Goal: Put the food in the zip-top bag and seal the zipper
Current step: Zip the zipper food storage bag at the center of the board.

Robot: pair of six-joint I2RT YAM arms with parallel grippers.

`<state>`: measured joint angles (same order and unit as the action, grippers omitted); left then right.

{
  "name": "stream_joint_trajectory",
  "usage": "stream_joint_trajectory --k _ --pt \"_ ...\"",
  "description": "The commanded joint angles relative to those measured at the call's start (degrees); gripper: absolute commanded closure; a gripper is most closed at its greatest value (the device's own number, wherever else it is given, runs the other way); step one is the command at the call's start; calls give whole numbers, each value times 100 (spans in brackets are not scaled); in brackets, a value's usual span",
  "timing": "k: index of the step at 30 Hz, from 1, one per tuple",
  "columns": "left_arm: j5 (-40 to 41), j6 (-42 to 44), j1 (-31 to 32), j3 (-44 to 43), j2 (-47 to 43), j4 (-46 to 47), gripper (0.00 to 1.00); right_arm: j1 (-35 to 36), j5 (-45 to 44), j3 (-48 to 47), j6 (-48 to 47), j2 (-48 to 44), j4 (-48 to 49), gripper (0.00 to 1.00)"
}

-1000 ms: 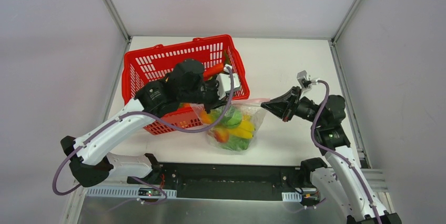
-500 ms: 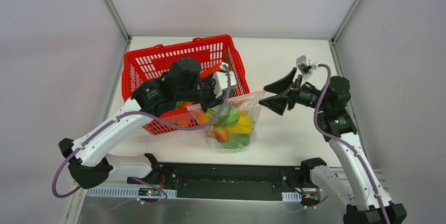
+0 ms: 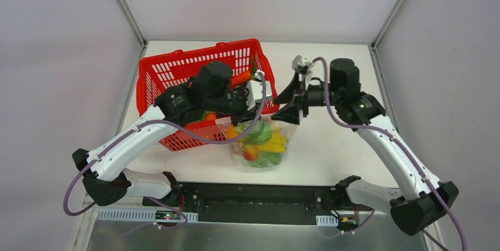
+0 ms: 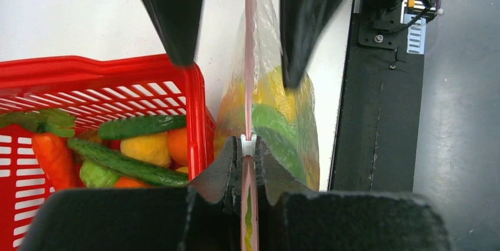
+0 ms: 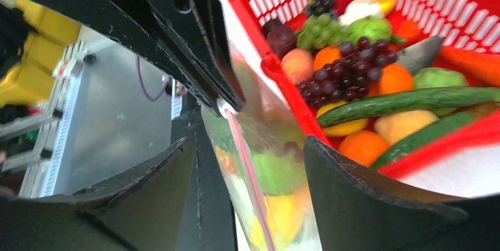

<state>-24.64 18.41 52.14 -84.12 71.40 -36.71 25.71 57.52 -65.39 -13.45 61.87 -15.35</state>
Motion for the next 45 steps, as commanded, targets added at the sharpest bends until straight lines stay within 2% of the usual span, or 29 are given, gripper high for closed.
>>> stream_joint_trajectory --k 1,10,16,20,31,45 --pt "-257 -79 85 -278 100 54 100 732 -457 -549 -1300 407 -1268 33" --pt "-180 -102 109 -155 -26 59 100 817 -318 -393 -1371 508 -1008 59" --pt "-60 -102 108 -87 -102 24 100 817 -276 -86 -1103 253 -532 88" --pt "114 -124 103 115 -267 56 100 819 -571 109 -852 84 -223 100" --pt "786 -194 90 819 -877 105 100 818 -909 572 -395 -342 354 100" --pt "1179 -302 -67 1529 -1463 223 100 817 -1050 782 -331 -535 333 100"
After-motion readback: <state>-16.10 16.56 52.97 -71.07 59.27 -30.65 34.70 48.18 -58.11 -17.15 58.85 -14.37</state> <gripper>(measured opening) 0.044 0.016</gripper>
